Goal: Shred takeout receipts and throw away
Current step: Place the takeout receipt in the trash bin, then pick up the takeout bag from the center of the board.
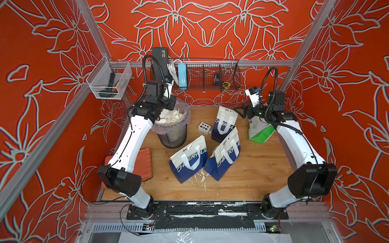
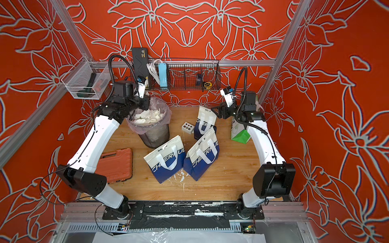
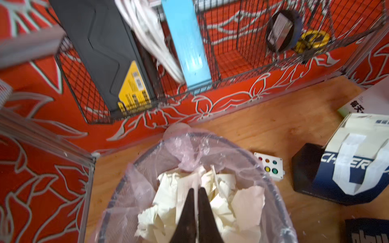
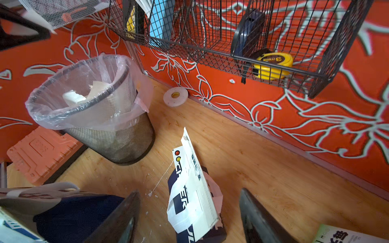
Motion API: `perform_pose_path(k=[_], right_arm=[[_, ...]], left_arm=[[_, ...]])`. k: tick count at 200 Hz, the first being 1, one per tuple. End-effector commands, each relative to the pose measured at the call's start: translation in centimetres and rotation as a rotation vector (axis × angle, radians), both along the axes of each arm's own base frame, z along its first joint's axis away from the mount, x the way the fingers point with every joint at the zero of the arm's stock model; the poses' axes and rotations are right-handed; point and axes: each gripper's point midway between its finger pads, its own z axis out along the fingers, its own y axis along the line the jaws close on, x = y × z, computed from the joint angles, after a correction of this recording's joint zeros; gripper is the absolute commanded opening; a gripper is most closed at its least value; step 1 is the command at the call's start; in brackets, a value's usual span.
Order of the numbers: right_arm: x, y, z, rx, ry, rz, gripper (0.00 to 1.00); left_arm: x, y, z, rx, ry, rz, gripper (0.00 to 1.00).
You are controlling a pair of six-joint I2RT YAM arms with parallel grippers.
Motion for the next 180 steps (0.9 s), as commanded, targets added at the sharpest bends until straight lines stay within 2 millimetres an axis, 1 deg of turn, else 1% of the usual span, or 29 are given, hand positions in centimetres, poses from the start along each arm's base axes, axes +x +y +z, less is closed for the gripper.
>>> perform_pose_path(k=[1,13,22,26,37,46,59,75,91,105,119,129,141,159,174,180], right_arm=[[-0.6,0.5,2.7,0.033,-0.047,0.014,0.74],[-0.8,0.6,3.1,0.037,-0.051,0.018,0.74],[-0.9,0.7,3.3,0.041,-0.055,0.022,0.74],[-1.0,0.8,3.2,0.041,-0.052,0.022,0.74],[-1.2,1.0,3.5,0.043,-0.057,0.027,0.75],[-1.4,1.2,3.7,0.047,-0.061,0.032,0.75],[-1.6,1.4,3.8,0.047,-0.065,0.037,0.75],[-1.7,1.6,3.8,0.044,-0.063,0.039,0.75],[-1.4,1.0,3.7,0.024,-0.064,-0.005,0.76],[-1.2,0.3,3.4,-0.008,-0.052,-0.049,0.78],[-1.0,-1.2,2.9,-0.056,-0.015,-0.136,0.79],[-0.8,-2.8,2.3,-0.098,0.024,-0.221,0.79],[-0.7,-4.8,1.9,-0.138,0.065,-0.313,0.79],[-0.9,-7.8,1.6,-0.183,0.103,-0.449,0.78],[-1.3,-10.2,1.2,-0.229,0.109,-0.568,0.77],[-1.8,-11.1,1.1,-0.238,0.108,-0.606,0.77]], left_arm=[[-0.9,-0.7,-4.2,-0.092,0.174,-0.026,0.16],[-0.8,-0.9,-5.4,-0.094,0.218,-0.033,0.23],[-0.8,-0.8,-5.8,-0.096,0.234,-0.029,0.29],[-0.8,-0.8,-5.9,-0.095,0.241,-0.026,0.34],[-0.6,-0.6,-6.1,-0.088,0.244,-0.013,0.53],[-0.6,-0.5,-6.0,-0.081,0.238,-0.008,0.61],[-0.5,-0.5,-5.6,-0.076,0.22,-0.015,0.65],[-0.6,-0.6,-4.7,-0.083,0.189,-0.023,0.67],[-0.9,-1.0,-3.2,-0.094,0.129,-0.052,0.69],[-1.3,-1.6,-1.3,-0.127,0.062,-0.084,0.72],[-2.0,-2.8,0.3,-0.184,0.014,-0.147,0.75],[-2.5,-3.9,1.4,-0.24,-0.012,-0.194,0.76],[-3.3,-5.8,2.4,-0.317,-0.03,-0.269,0.77],[-4.8,-9.3,3.5,-0.401,-0.056,-0.383,0.78],[-6.0,-11.9,4.4,-0.454,-0.068,-0.456,0.79],[-6.4,-12.9,4.7,-0.477,-0.068,-0.482,0.79]])
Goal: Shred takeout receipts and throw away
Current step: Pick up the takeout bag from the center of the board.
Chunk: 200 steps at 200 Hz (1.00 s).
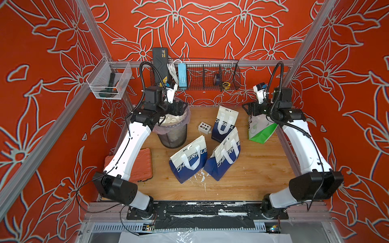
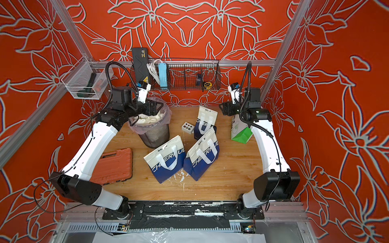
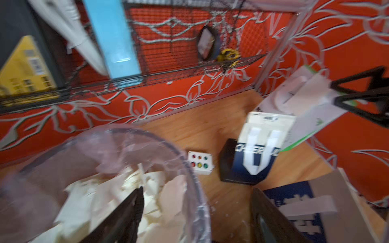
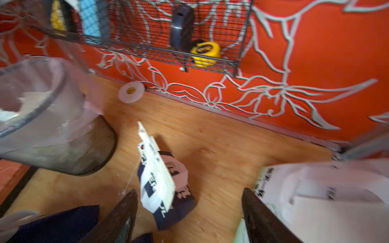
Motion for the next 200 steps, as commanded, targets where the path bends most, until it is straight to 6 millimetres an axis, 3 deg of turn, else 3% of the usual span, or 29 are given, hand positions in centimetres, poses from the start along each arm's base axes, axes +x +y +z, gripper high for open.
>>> perform_pose_path(k=[1,27,64,109,161,200], right_arm=[[-1.8,-4.9,-0.1,-0.093,0.029,-0.237,0.77],[-4.2,-8.1,-0.4,-0.092,0.029,-0.35,0.76],[-6.4,-12.5,-1.1,-0.07,0.047,-0.452,0.75],[-5.2,-14.5,-3.8,0.008,0.101,-0.452,0.76],[-3.2,-15.4,-5.8,0.051,0.131,-0.422,0.71],[-1.4,-15.5,-6.9,0.047,0.13,-0.379,0.63]], left_arm=[[-2.1,-5.0,3.0,-0.156,-0.055,-0.169,0.79],[-4.3,-9.2,4.0,-0.218,-0.058,-0.287,0.8],[-6.0,-13.3,3.2,-0.267,-0.03,-0.408,0.8],[-7.6,-17.4,2.0,-0.296,0.008,-0.526,0.8],[-8.7,-19.4,1.0,-0.325,0.032,-0.584,0.8],[-8.6,-19.5,0.2,-0.314,0.044,-0.576,0.8]])
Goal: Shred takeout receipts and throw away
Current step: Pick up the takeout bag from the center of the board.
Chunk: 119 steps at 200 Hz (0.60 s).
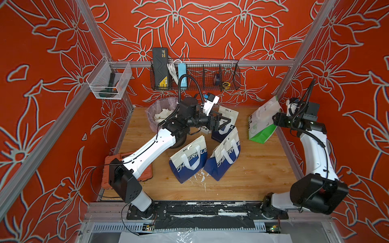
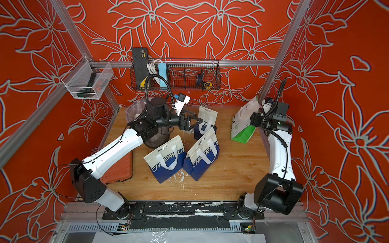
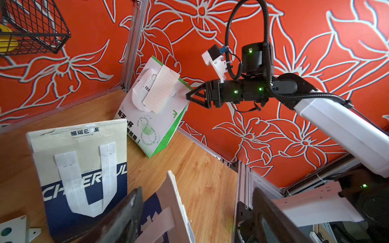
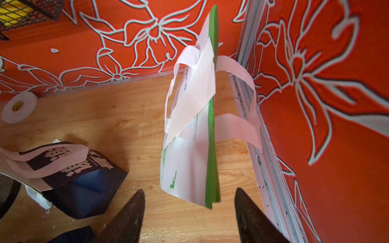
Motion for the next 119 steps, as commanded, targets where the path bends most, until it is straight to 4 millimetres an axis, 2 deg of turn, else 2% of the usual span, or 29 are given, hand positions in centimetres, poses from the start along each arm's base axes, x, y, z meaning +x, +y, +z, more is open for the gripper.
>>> perform_pose_path(k=[1,42,72,97,119], right_arm=[[1.4,0.0,0.1,0.007,-0.032,0.039,0.63],[2.5,-0.1,-1.1,0.01,-0.026,0.067,0.47],[2.4,0.5,-1.3,0.026,-0.039,0.102,0.23],[1.8,1.6,-0.9,0.048,-0.069,0.146,0.07],[0.4,2.6,-1.2,0.069,-0.077,0.165,0.01]], left_arm=[[-0.1,-0.4,0.3,-0.021,-0.014,-0.014,0.8],[-0.3,-0.8,0.1,-0.027,-0.007,-0.025,0.8],[-0.2,-1.2,0.1,-0.024,-0.008,-0.037,0.8],[-0.1,-2.1,-0.2,-0.016,-0.011,-0.055,0.8],[0.4,-3.1,-0.7,0.016,-0.056,-0.07,0.79]])
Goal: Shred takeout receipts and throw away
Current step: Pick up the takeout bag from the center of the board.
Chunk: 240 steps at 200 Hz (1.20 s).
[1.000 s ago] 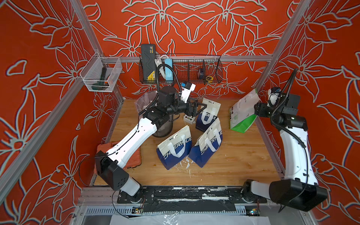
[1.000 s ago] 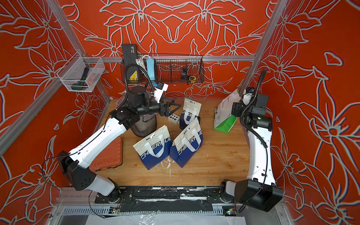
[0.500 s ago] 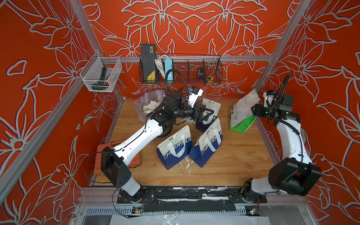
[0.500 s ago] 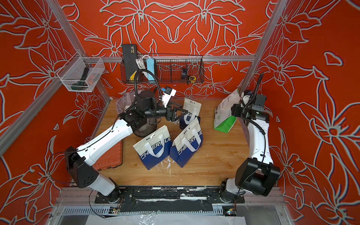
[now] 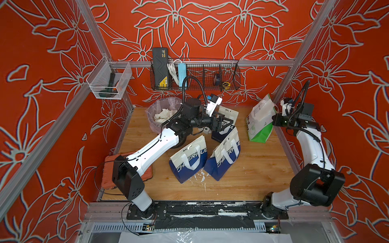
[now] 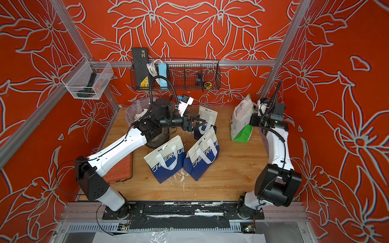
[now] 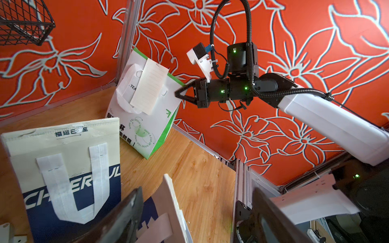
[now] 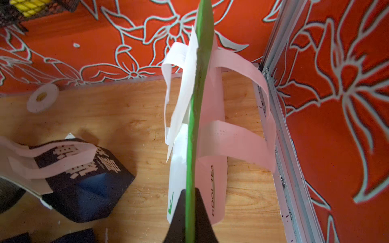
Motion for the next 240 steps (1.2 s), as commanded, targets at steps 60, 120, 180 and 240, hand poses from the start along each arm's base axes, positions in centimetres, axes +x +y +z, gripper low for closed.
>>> perform_pose_path(k=[60,120,180,240], right_arm=[[-4.7,3.9,1.0,0.053,-0.087,0.071,0.0],[-7.1,7.5,0.4,0.078,-0.065,0.146,0.0],[-8.6,10.4,0.2,0.104,-0.07,0.235,0.0],[-9.3,12.0,0.0,0.115,-0.072,0.307,0.0]], left_arm=[[2.3,-6.6,-3.2,0.196,-0.264,-0.144,0.77],[3.2,-9.0,-5.7,0.251,-0.352,-0.214,0.74],[5.8,-10.7,-7.8,0.326,-0.403,-0.154,0.73],[7.8,-11.8,-9.9,0.36,-0.412,-0.124,0.72]])
